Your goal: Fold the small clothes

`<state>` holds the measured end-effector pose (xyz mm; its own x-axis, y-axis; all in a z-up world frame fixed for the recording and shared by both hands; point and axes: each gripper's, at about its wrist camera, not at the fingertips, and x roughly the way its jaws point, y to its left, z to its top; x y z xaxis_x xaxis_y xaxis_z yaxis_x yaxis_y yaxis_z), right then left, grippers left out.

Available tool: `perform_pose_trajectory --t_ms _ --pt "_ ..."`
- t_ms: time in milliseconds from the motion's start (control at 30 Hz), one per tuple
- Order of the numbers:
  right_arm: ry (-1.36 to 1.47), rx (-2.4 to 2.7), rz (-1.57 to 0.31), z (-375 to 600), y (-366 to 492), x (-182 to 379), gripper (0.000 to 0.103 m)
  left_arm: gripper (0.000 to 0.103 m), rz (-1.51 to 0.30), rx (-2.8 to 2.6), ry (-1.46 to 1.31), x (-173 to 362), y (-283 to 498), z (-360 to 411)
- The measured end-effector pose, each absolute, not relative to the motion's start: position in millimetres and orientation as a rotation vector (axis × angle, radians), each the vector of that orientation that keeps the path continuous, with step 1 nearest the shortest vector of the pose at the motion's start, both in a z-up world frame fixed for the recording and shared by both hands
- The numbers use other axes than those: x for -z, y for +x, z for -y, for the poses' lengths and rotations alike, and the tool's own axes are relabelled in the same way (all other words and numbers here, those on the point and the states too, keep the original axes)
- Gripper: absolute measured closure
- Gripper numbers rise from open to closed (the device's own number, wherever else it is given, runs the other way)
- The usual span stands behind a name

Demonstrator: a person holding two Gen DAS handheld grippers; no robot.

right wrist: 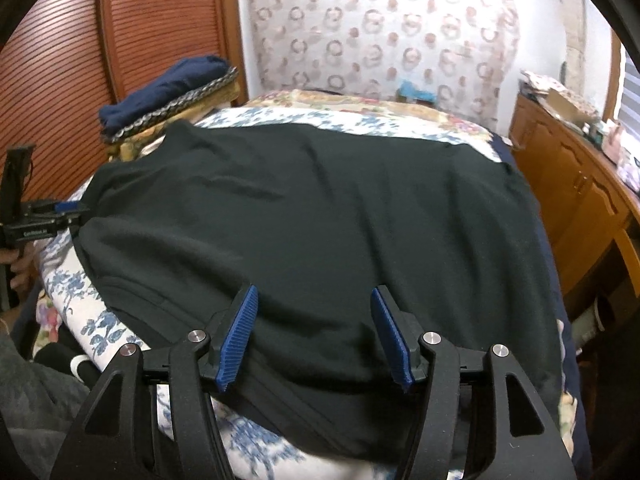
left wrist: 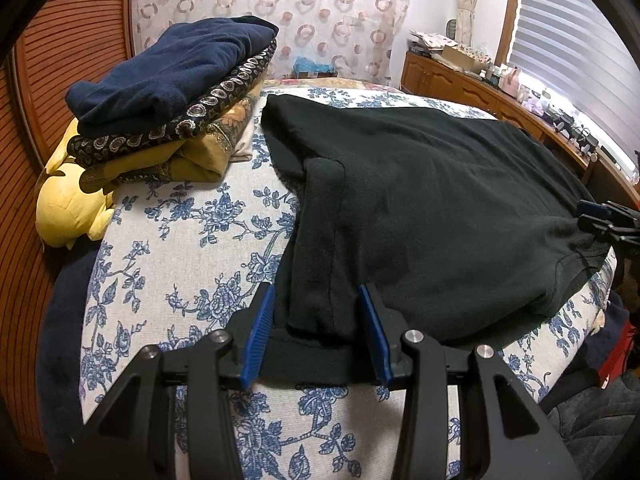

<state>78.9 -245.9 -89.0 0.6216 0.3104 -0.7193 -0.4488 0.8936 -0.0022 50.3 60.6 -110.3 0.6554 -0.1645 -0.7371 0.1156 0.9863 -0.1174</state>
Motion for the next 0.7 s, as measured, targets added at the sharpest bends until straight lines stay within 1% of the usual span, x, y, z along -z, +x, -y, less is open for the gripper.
perform_pose_trajectory --t_ms 300,400,500,533,567,600,633,700 --pt "-0.232 -0.442 -0.833 231.8 85.9 112.9 0.042 0.06 -0.841 0.158 -0.063 110.6 50.1 -60.5" --pt "-0.236 -0.439 -0.812 233.2 83.3 113.9 0.041 0.06 -0.841 0.158 -0.061 110.7 50.2 -60.5" --pt "-0.236 -0.441 -0.801 233.9 81.4 115.9 0.035 0.062 -0.845 0.168 -0.06 110.1 49.5 -59.9" --pt "-0.237 -0.442 -0.795 233.9 80.7 116.7 0.03 0.069 -0.847 0.185 -0.072 109.5 49.4 -60.7" --pt "-0.236 -0.438 -0.788 234.4 80.4 117.6 0.027 0.079 -0.849 0.199 -0.087 108.7 49.4 -61.1" --pt "-0.229 -0.431 -0.786 235.7 81.2 118.4 0.025 0.084 -0.85 0.212 -0.105 108.0 49.1 -61.3" --pt "-0.223 -0.427 -0.786 235.6 82.6 119.0 0.023 0.094 -0.852 0.227 -0.118 108.1 49.4 -61.5" --pt "-0.223 -0.427 -0.786 237.2 82.8 119.2 0.022 0.097 -0.844 0.231 -0.124 106.1 48.7 -58.7"
